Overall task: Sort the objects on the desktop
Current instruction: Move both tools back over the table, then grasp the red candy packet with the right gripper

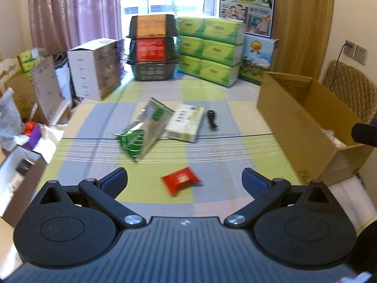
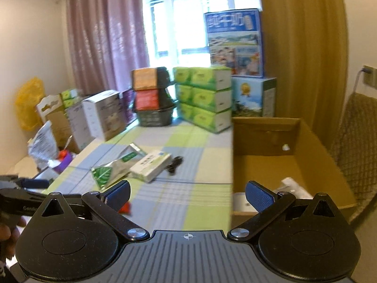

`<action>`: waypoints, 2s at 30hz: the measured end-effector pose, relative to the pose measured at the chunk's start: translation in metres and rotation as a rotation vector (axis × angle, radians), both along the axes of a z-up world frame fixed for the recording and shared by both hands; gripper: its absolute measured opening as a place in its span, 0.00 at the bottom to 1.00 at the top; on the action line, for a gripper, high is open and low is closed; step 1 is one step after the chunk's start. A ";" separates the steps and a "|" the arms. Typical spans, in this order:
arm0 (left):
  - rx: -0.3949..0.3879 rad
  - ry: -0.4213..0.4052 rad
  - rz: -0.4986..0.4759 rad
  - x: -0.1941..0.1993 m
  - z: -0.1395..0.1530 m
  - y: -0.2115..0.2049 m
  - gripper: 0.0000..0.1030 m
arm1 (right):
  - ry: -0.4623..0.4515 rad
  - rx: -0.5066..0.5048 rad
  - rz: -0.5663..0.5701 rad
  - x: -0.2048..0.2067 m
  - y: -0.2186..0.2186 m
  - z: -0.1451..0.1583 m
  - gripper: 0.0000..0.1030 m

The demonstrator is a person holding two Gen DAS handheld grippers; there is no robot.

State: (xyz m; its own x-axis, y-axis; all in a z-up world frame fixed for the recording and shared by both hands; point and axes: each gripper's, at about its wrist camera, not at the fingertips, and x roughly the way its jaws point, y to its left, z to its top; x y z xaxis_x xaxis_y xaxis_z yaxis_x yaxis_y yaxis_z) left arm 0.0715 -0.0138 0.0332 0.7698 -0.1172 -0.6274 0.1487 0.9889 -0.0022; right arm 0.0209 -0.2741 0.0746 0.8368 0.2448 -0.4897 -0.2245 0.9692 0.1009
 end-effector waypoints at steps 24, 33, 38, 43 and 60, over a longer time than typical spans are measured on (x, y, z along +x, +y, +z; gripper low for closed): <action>0.038 -0.003 0.099 0.056 -0.054 0.102 0.98 | 0.163 -0.054 0.194 0.071 0.122 -0.097 0.98; 0.040 0.082 0.082 0.096 -0.065 0.107 0.98 | 0.218 -0.071 0.211 0.117 0.149 -0.138 0.98; 0.038 0.064 0.082 0.116 -0.064 0.111 0.98 | 0.250 -0.071 0.221 0.133 0.159 -0.157 0.98; 0.019 0.077 0.088 0.129 -0.069 0.117 0.99 | 0.230 -0.089 0.232 0.139 0.171 -0.165 0.94; -0.042 0.101 0.090 0.135 -0.077 0.122 0.98 | 0.219 -0.146 0.243 0.143 0.182 -0.185 0.64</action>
